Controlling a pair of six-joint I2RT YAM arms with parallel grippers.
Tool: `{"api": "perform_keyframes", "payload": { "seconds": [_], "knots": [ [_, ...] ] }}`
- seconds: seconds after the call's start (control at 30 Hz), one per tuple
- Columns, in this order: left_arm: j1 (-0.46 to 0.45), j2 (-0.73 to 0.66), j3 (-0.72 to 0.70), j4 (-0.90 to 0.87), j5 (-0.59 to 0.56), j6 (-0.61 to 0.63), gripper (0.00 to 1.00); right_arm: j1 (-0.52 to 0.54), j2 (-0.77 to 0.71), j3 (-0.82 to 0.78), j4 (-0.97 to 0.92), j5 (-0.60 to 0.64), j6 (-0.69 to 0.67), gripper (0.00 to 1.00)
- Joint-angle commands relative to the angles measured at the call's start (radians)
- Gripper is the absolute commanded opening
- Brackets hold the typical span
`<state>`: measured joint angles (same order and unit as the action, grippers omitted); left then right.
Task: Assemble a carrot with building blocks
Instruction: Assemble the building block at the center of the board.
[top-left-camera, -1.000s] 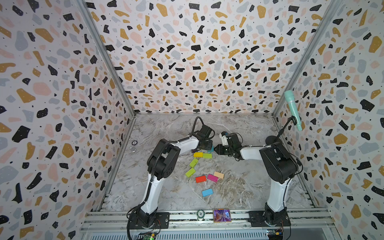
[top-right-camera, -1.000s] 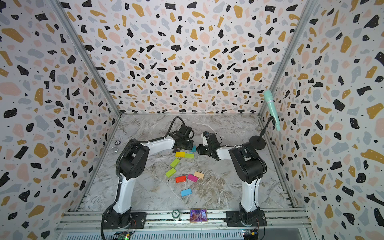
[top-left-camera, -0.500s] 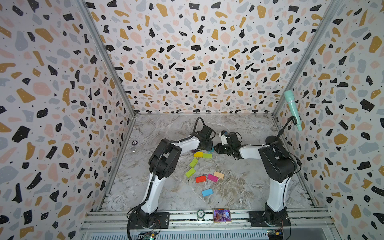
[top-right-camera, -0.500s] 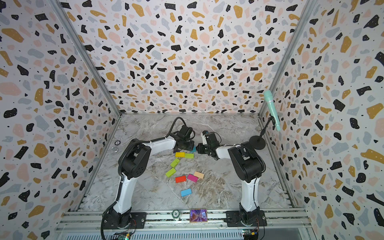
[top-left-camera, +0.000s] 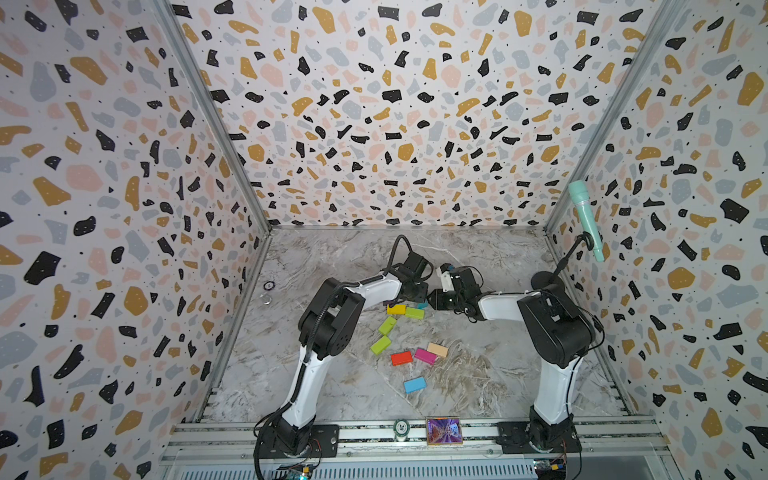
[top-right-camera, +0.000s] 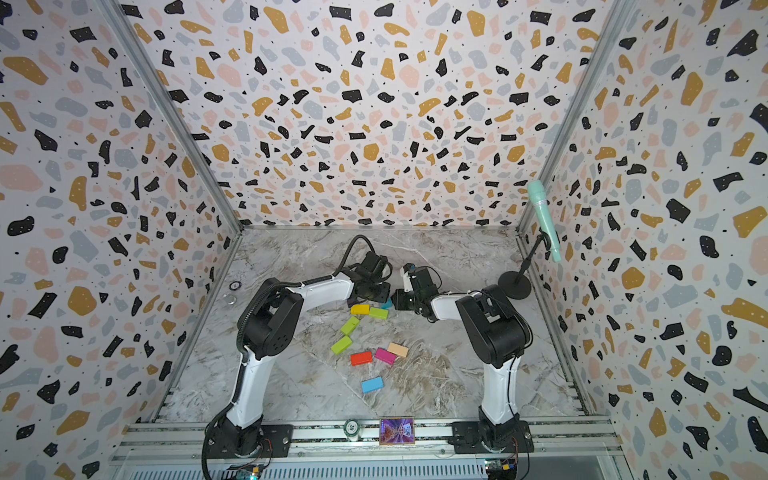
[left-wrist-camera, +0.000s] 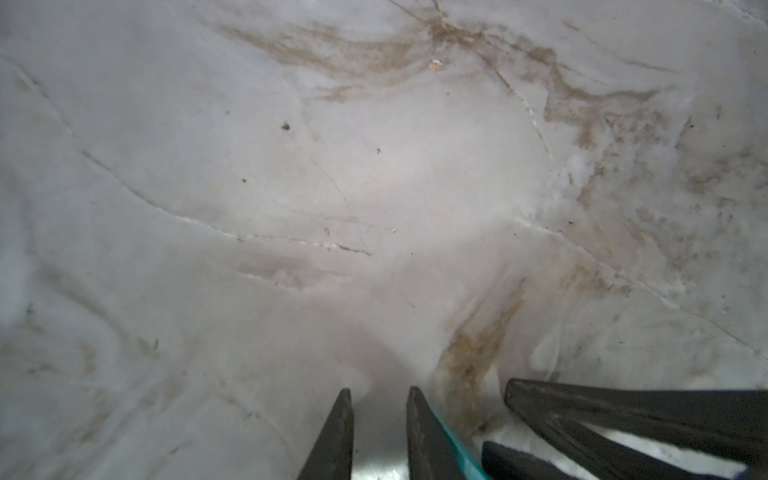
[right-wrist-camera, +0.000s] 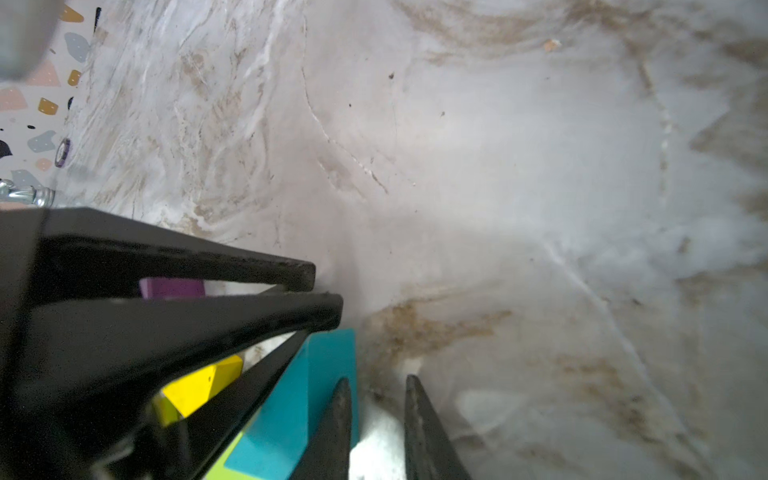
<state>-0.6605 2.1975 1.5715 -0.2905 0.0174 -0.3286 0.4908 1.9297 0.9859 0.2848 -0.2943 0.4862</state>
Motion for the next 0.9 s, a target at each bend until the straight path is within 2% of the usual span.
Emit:
{"api": "perform_keyframes", "payload": {
  "seconds": [0.0,0.2,0.4,0.5,0.57,0.63,0.7,0.87],
  "knots": [
    [-0.009,-0.010,-0.011,-0.012,0.000,0.002,0.24,0.008,-0.043,-0.019,-0.038,0.011,0.005,0.25],
    [-0.010,-0.018,-0.010,0.001,-0.022,0.000,0.24,0.004,-0.056,-0.027,-0.030,0.026,0.010,0.25],
    [-0.008,-0.066,0.029,0.030,-0.089,0.002,0.24,0.008,-0.163,-0.076,-0.013,0.045,0.023,0.26],
    [-0.001,-0.108,0.048,0.050,-0.129,-0.010,0.25,0.027,-0.224,-0.104,-0.031,0.066,0.025,0.30],
    [0.011,-0.152,0.040,0.070,-0.149,-0.024,0.26,0.059,-0.265,-0.121,-0.053,0.102,0.026,0.36],
    [0.039,-0.213,-0.005,0.101,-0.158,-0.061,0.26,0.110,-0.299,-0.142,-0.084,0.171,0.026,0.48],
    [0.080,-0.282,-0.084,0.154,-0.138,-0.113,0.27,0.168,-0.316,-0.157,-0.110,0.242,0.028,0.55],
    [0.184,-0.441,-0.297,0.226,-0.063,-0.192,0.28,0.304,-0.298,-0.172,-0.172,0.426,0.059,0.59]
  ]
}}
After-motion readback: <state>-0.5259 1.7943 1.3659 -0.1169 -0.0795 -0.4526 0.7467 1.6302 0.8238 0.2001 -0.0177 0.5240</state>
